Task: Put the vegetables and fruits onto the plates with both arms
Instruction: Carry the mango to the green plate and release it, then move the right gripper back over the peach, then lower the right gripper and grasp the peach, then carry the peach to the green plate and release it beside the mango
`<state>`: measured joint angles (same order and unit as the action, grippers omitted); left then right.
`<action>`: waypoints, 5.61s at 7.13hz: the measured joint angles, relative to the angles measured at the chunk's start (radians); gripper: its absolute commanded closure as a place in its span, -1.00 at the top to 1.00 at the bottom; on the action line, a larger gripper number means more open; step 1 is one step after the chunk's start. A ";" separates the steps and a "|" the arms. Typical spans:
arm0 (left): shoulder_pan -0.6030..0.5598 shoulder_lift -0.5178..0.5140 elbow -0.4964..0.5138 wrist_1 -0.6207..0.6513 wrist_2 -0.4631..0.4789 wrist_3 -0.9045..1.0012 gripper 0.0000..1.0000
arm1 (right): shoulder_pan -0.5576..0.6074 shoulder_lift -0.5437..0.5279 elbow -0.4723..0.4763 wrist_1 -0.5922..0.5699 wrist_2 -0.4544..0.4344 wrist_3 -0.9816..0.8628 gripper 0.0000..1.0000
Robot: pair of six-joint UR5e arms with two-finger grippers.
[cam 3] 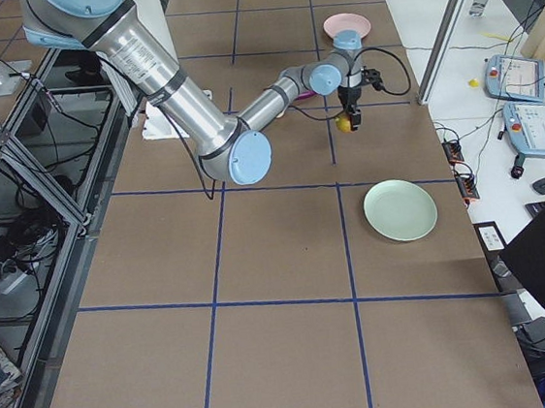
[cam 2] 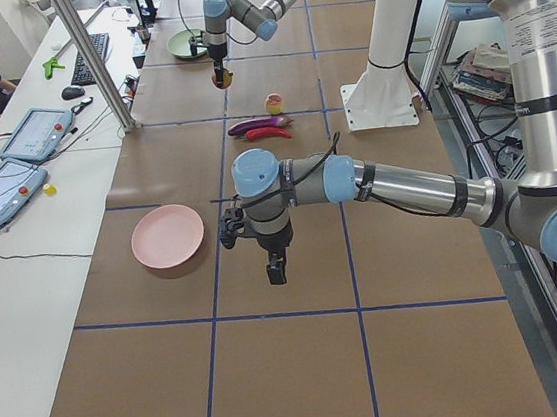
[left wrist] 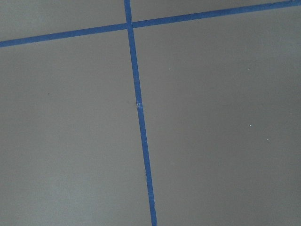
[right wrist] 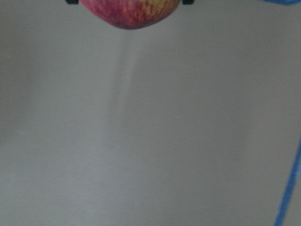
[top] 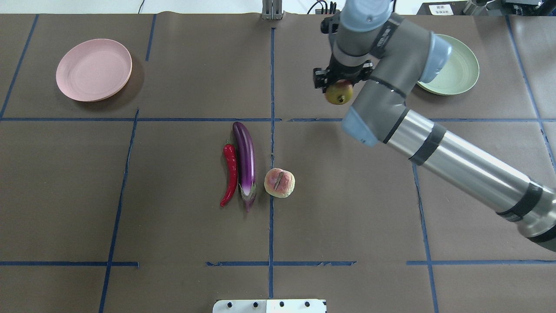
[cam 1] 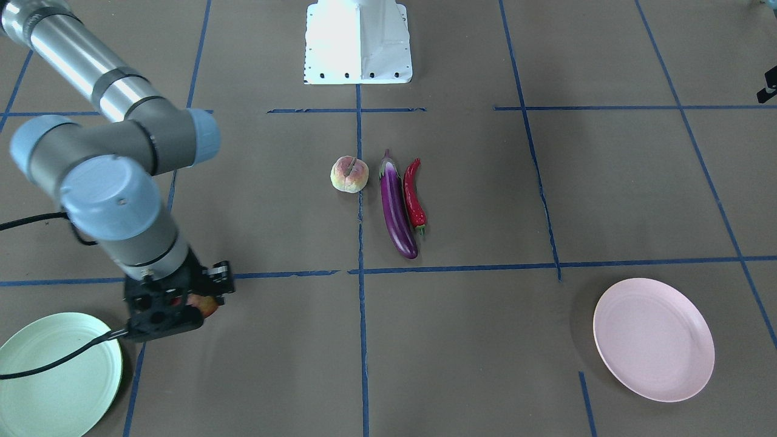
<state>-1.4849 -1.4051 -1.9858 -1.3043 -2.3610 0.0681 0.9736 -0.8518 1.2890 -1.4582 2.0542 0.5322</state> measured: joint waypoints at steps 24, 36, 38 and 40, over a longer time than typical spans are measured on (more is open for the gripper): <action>0.000 -0.035 0.001 0.001 -0.023 -0.005 1.00 | -0.602 0.085 0.308 -0.222 -0.445 0.828 1.00; 0.000 -0.034 0.013 0.002 -0.023 -0.002 1.00 | -0.108 0.011 0.258 -0.212 -0.124 0.211 -0.95; 0.000 -0.034 0.013 0.002 -0.023 -0.002 1.00 | 0.097 -0.009 0.084 -0.090 0.014 -0.052 -0.95; 0.000 -0.034 0.012 0.003 -0.023 -0.002 1.00 | 0.223 -0.013 -0.190 0.152 0.115 -0.237 -0.92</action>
<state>-1.4849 -1.4389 -1.9736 -1.3013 -2.3838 0.0660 1.1966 -0.8645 1.0987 -1.3061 2.1694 0.2951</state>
